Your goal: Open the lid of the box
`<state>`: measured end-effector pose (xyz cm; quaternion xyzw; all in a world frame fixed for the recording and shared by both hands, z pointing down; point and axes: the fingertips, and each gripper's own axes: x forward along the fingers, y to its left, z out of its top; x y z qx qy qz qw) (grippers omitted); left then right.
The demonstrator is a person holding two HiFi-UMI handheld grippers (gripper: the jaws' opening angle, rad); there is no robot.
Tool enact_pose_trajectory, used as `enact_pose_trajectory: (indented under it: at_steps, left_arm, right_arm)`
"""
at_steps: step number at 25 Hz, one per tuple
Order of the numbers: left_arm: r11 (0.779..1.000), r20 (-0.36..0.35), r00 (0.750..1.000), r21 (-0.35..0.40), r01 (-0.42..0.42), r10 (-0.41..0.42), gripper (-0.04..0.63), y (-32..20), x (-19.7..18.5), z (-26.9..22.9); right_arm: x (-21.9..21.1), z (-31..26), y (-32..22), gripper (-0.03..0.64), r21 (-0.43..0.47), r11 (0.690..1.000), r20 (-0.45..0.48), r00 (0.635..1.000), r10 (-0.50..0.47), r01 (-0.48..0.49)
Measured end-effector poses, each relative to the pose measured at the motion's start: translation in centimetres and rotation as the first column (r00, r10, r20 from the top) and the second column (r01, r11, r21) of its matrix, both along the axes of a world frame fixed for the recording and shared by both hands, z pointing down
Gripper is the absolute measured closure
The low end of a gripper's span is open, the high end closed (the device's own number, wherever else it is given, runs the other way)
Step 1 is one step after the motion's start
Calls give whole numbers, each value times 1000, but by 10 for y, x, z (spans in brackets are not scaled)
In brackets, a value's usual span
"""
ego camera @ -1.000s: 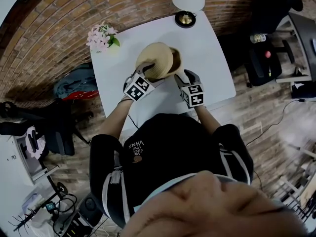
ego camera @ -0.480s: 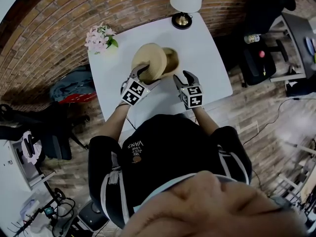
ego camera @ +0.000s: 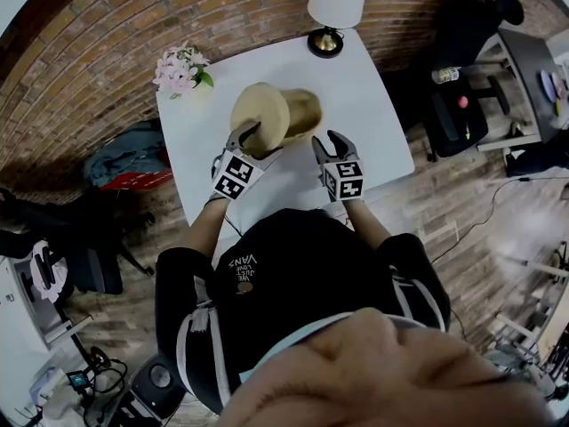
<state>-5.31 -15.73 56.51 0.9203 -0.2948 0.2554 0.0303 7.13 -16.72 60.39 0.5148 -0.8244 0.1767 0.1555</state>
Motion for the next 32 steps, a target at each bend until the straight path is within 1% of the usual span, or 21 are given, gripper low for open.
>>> enact_pose_trajectory:
  at_steps: [6, 9, 16, 22, 23, 26, 27, 30, 32]
  left_arm:
    - [999, -29, 999, 47, 21, -20, 253, 7, -14, -14]
    - [998, -43, 999, 57, 31, -28, 259, 9, -19, -16]
    - [997, -125, 990, 34, 72, -67, 275, 18, -32, -17]
    - [994, -159, 982, 25, 103, -97, 294, 28, -45, -16]
    - [993, -165, 980, 22, 114, -109, 312, 30, -49, -16]
    - [987, -188, 970, 11, 157, -153, 446, 33, -64, -13]
    - [986, -191, 968, 14, 166, -160, 465, 33, -68, -12]
    - [985, -167, 973, 38, 167, -159, 476, 34, -74, -9]
    - [983, -187, 967, 21, 183, -176, 477, 33, -77, -9]
  right_arm:
    - [-4, -9, 6, 465, 18, 999, 5, 999, 32, -32]
    - [-6, -12, 8, 472, 21, 999, 7, 999, 43, -43]
    - [-12, -19, 15, 486, 27, 997, 13, 998, 65, -65]
    - [-18, -24, 25, 500, 36, 996, 23, 996, 81, -81]
    - [-19, -24, 27, 506, 37, 995, 26, 996, 87, -88]
    - [-23, -25, 32, 512, 40, 994, 35, 994, 102, -103]
    - [-24, -25, 34, 514, 40, 993, 37, 994, 105, -107]
    - [-30, -23, 40, 517, 39, 993, 38, 993, 113, -114]
    - [-33, -22, 43, 520, 39, 992, 37, 993, 115, -116]
